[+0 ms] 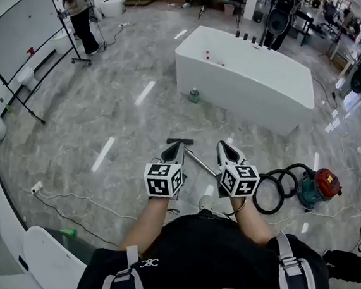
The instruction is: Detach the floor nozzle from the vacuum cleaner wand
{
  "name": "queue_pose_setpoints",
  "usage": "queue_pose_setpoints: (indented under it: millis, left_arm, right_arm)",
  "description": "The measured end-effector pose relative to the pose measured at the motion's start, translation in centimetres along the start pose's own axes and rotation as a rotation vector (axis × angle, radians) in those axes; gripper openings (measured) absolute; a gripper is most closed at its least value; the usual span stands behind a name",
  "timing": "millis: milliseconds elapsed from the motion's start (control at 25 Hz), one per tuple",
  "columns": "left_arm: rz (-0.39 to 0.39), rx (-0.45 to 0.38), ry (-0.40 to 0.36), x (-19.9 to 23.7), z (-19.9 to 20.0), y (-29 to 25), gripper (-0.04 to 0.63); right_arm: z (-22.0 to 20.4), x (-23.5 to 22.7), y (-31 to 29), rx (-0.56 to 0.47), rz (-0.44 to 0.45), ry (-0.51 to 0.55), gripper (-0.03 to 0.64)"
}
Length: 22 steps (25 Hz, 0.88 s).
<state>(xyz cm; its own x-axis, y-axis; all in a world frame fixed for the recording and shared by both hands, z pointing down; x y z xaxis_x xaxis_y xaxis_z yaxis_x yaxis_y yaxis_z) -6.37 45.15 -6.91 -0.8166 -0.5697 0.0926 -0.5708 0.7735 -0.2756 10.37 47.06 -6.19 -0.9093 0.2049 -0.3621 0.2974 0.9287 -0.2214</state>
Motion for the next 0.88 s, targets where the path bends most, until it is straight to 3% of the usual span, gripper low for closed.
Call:
queue_pose_setpoints:
  millis: [240, 640, 880]
  left_arm:
    - [0.016, -0.002, -0.026, -1.3, 4.7, -9.6, 0.009]
    - [-0.005, 0.055, 0.043, -1.5, 5.5, -20.2, 0.009]
    - [-0.012, 0.053, 0.003, -0.9, 6.4, -24.3, 0.009]
  right_arm:
    - [5.0, -7.5, -5.2, -0.012, 0.033, -0.020, 0.017]
    - [8.3, -15.2, -11.7, 0.021, 0.038, -0.013, 0.017]
    - [8.8, -17.7, -14.4, 0.035, 0.021, -0.013, 0.017]
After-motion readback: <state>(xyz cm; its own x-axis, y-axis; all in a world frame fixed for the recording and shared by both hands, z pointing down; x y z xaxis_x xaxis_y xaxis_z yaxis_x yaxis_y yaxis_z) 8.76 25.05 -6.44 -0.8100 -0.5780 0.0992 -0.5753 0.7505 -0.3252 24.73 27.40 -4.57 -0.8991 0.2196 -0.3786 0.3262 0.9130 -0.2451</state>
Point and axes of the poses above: the fingertips, and each gripper's own axes: y backward along the fingers, x to its left, z out of its top, the point moved 4 cm from there along y, backward along the fingers, and after that the axes turned 9 degrees about -y, right-handed, at the moved point
